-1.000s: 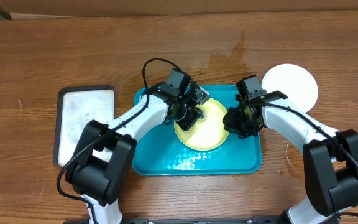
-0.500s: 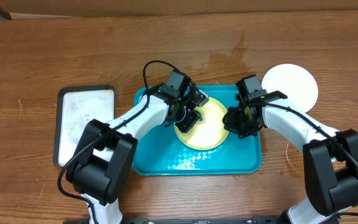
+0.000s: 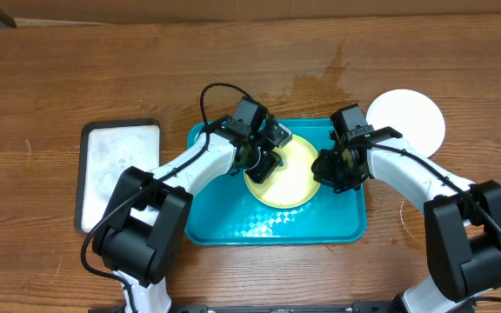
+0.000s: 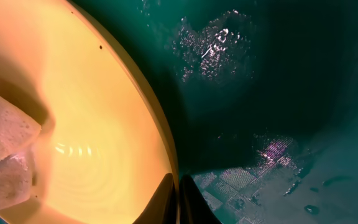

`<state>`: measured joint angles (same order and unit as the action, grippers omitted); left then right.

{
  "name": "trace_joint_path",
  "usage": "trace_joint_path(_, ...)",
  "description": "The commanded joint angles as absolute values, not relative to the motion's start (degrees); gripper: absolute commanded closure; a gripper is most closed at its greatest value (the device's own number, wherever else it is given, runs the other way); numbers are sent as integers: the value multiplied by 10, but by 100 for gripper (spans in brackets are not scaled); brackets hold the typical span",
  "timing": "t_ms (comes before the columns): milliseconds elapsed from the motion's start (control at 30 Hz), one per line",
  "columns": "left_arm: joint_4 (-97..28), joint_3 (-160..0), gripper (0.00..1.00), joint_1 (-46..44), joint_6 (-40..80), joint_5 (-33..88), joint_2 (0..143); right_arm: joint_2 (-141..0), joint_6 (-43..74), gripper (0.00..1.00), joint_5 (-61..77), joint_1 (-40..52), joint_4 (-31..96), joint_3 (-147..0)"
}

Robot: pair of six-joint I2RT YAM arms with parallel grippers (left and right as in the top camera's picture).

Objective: Clean dirty plates on tray and stack at the side
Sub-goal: 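Scrub the yellow plate's sauce smear with the sponge in the left gripper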

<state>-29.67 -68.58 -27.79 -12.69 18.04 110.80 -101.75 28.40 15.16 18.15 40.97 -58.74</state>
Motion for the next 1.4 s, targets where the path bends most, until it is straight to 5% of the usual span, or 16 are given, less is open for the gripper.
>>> trace_joint_path(0, -295, -693, 96, -283, -146, 194, 1120, -1020, 286, 96, 151, 184, 409, -585)
trace_joint_path(533, -335, -688, 96, -283, -152, 176, 1122, -1020, 291, 96, 151, 184, 408, -585)
trace_joint_path(1367, -159, -608, 96, -282, -152, 70, 1122, -1020, 292, 96, 151, 184, 406, -585)
